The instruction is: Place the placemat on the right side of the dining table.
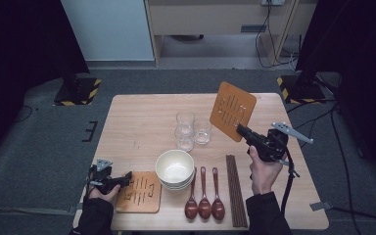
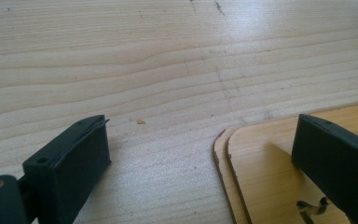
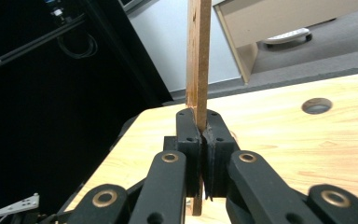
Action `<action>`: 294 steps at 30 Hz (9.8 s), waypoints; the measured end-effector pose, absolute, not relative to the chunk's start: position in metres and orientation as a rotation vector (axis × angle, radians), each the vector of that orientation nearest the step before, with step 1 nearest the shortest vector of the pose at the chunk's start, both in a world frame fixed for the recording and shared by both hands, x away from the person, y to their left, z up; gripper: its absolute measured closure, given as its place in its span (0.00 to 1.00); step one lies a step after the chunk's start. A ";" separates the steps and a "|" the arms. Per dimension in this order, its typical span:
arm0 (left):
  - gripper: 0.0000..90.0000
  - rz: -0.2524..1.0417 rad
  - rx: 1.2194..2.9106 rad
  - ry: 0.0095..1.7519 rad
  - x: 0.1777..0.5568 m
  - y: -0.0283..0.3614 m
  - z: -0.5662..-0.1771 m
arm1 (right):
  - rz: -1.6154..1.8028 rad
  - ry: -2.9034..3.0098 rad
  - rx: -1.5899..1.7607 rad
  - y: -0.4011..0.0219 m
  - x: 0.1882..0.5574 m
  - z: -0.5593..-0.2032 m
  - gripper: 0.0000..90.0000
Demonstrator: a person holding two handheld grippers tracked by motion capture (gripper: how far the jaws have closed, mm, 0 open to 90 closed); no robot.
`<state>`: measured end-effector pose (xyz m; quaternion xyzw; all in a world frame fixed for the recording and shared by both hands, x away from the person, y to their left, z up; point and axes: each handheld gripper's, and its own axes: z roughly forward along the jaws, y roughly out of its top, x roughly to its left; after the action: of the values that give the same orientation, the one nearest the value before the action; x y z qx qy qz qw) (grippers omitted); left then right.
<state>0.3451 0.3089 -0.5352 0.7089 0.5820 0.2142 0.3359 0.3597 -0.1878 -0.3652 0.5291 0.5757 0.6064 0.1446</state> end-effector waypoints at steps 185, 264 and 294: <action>0.03 0.557 1.848 1.517 0.345 0.309 -0.535 | 1.085 1.784 1.925 -0.261 0.382 -0.513 0.39; 0.02 0.555 1.848 1.515 0.345 0.308 -0.535 | 0.848 2.156 1.426 -0.269 0.465 -0.526 0.39; 0.02 0.554 1.849 1.513 0.345 0.309 -0.535 | 0.806 2.104 1.508 -0.267 0.445 -0.522 0.44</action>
<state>0.3453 0.3086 -0.5354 0.7096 0.5808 0.2125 0.3376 0.4451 -0.2674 -0.5220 0.5433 0.7582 0.2906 0.2134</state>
